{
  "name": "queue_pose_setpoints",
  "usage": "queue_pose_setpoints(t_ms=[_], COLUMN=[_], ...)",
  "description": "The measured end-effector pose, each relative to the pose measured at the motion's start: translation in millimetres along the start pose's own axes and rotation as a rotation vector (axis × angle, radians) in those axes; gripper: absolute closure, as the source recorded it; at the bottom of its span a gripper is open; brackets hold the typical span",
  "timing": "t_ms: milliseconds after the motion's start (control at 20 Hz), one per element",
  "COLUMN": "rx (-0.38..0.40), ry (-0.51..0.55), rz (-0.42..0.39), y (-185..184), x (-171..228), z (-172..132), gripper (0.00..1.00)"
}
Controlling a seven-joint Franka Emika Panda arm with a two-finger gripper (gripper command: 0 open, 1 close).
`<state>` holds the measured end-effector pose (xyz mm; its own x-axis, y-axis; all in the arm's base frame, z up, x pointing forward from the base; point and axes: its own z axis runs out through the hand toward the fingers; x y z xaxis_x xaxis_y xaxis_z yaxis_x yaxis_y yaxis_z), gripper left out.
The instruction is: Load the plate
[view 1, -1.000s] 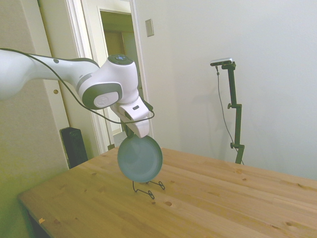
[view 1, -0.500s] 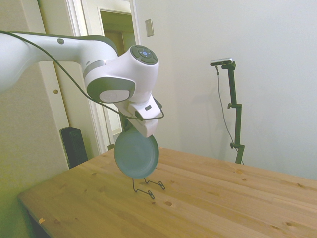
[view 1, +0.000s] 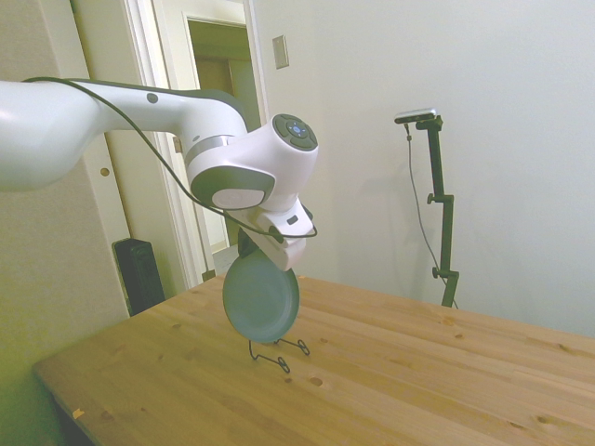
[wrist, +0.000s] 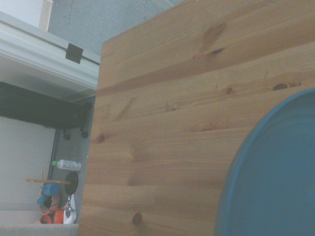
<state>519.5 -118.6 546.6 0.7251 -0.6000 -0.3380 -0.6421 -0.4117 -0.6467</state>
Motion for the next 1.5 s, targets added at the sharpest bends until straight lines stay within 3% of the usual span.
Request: queue_pose_setpoints(t_ms=[850, 1500], rx=[-0.013, 0.081], ry=[-0.040, -0.104], rz=[-0.019, -0.050], y=[15.5, 28.4], x=[26.9, 37.4], z=[34.2, 32.6], gripper=[1.00, 1.00])
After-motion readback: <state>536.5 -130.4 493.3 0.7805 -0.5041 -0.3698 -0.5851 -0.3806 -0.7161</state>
